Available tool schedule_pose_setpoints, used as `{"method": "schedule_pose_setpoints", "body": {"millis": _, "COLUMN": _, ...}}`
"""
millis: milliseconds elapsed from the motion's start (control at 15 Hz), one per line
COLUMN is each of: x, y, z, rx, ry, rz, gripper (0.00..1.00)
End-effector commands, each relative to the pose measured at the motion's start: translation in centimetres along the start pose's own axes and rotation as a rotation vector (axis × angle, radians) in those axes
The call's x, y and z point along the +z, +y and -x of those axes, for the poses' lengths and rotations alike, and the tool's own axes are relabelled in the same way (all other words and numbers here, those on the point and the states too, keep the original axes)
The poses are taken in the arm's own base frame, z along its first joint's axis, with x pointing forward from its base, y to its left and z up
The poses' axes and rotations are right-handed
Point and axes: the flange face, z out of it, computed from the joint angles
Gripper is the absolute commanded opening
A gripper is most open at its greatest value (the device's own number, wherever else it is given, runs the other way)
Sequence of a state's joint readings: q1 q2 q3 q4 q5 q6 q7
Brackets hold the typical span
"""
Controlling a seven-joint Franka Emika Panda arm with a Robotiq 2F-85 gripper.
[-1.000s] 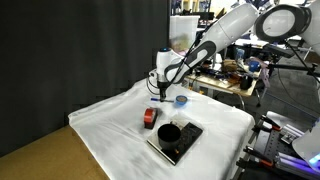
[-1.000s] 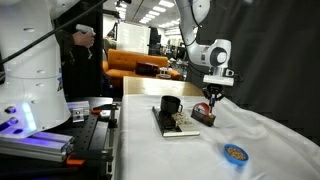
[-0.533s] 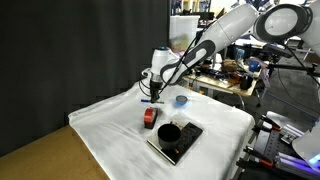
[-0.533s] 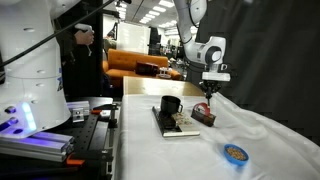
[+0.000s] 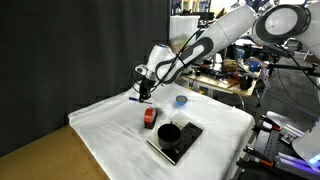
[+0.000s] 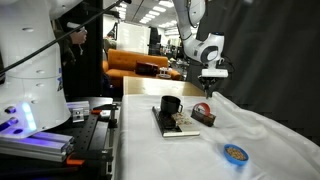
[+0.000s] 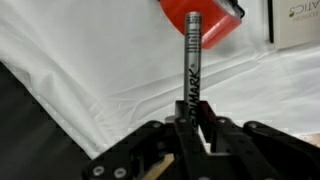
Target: Put the marker in the black mug cup
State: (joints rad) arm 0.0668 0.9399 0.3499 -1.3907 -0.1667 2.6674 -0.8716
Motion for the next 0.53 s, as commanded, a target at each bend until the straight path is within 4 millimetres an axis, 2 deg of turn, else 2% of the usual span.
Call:
{"method": "schedule_pose_setpoints", "body": {"millis": 0, "x": -0.8, "y": -0.6, "z": -1.7, "rx": -0.058, "ry": 0.118, "rz": -0.012, "gripper": 0.04}}
{"method": "schedule_pose_setpoints", "body": {"millis": 200, "x": -1.0, "y": -2.3, "z": -2.9, "rx": -0.082, "ry": 0.16, "rz": -0.06, "gripper": 0.04}}
{"method": "schedule_pose_setpoints", "body": {"millis": 467, "x": -0.7, "y": -4.5, "z": -2.5, "rx": -0.069, "ry": 0.184, "rz": -0.133, "gripper": 0.04}}
